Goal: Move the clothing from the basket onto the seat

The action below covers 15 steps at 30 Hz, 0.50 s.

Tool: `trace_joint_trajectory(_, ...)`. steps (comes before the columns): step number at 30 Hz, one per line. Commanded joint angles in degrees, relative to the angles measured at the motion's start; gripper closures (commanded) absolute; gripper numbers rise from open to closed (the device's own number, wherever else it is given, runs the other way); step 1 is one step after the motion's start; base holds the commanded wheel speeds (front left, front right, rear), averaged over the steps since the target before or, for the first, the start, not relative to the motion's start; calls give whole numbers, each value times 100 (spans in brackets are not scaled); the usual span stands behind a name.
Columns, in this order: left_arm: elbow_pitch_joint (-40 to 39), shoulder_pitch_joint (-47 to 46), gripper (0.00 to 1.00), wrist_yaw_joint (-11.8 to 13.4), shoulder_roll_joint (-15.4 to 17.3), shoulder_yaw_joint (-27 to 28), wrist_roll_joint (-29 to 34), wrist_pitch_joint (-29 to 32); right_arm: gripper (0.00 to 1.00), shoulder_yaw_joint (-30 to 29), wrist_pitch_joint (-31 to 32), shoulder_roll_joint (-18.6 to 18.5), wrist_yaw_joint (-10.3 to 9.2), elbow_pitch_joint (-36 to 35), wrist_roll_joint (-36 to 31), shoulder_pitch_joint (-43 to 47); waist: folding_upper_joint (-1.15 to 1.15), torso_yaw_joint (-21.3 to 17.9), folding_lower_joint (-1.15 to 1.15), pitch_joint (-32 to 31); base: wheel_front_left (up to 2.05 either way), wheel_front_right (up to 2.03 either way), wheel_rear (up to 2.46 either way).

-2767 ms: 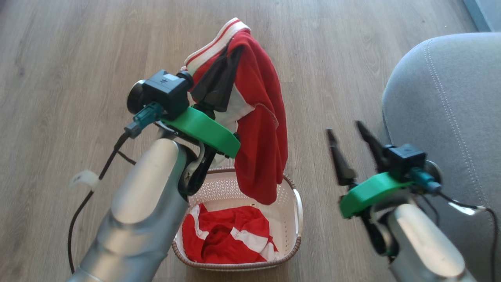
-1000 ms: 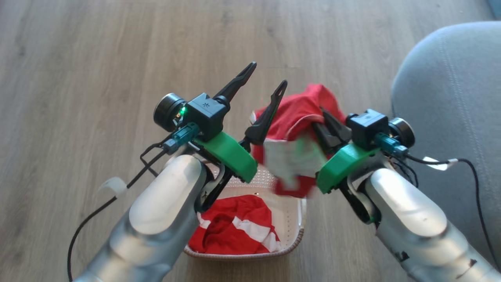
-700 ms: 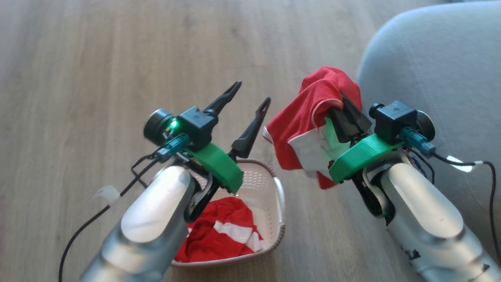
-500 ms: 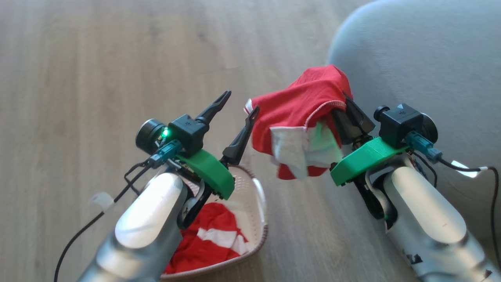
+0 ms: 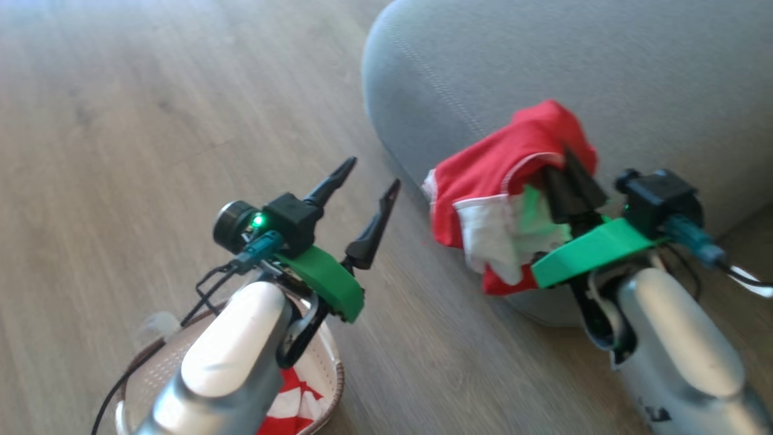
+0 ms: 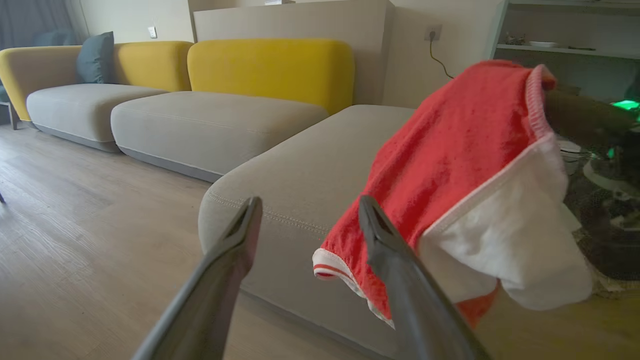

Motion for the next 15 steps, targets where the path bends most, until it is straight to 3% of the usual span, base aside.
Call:
trace_joint_trajectory(1,-203,-321,0,-34,20,92,-35,-29,100,-229,-28,9,40,-352,-61,60,0,-207,0,55,0,0,0)
trace_joint_trajectory(8,-213,-534,0,-35,96,-162,-150,-29,100,-912,-28,-21,40,-775,-281,501,0,-280,0,280,0,0,0)
trace_joint_trajectory(15,-267,-667,0,-36,235,-308,-143,-29,100,-1409,-28,-59,40,-751,-422,210,0,-308,0,696,0,0,0)
